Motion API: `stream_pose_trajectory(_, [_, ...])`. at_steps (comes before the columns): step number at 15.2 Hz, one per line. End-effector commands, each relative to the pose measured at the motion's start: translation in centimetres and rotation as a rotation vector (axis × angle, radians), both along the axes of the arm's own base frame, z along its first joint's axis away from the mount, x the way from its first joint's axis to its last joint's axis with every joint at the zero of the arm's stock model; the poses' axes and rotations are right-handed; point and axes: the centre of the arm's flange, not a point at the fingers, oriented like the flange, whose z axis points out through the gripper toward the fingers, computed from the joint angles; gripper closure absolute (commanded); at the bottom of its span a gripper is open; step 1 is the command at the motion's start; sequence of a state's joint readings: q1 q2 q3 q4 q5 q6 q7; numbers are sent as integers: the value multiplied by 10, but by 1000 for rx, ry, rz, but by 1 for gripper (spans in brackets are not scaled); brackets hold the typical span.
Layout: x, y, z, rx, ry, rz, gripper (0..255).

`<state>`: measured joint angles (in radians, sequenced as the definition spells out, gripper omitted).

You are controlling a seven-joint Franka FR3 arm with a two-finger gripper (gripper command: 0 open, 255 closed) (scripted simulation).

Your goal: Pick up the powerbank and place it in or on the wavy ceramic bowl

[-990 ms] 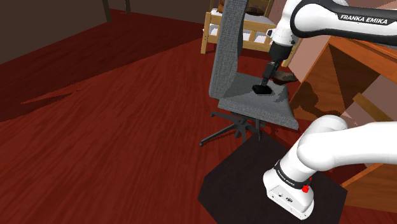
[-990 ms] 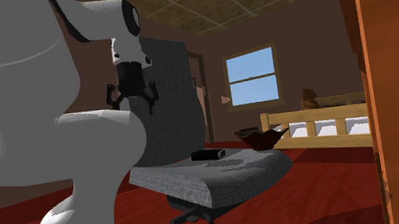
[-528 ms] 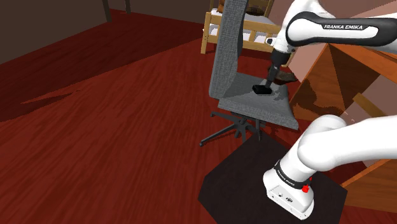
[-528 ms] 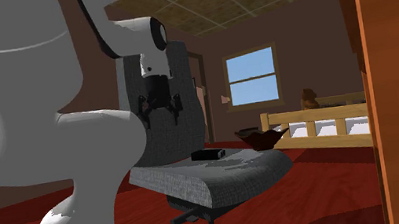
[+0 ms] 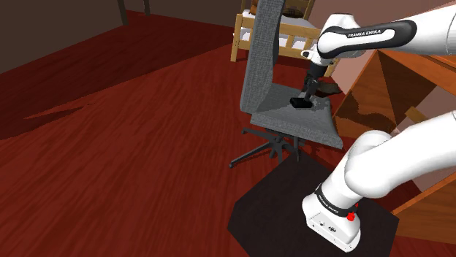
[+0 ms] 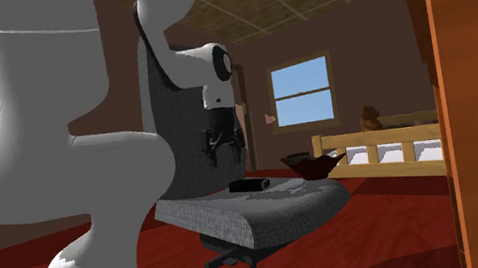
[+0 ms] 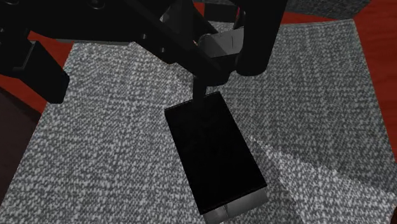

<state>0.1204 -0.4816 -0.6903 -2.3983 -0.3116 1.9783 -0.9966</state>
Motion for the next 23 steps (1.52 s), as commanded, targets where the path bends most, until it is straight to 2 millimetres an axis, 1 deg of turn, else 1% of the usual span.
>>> stream_pose_trajectory(1, [10,-22,-15,2,-2,62,0])
stream_pose_trajectory(4, [30,-49,-34,9,-5,143,0])
stream_pose_trajectory(11, [30,-48,-70,9,-5,143,0])
stream_pose_trajectory(12, [30,-48,-74,9,-5,143,0])
stream_pose_trajectory(20, [30,-48,-73,9,-5,143,0])
stream_pose_trajectory(21, [30,-48,-73,9,-5,143,255])
stream_pose_trajectory(23, [30,-48,-73,9,-5,143,255])
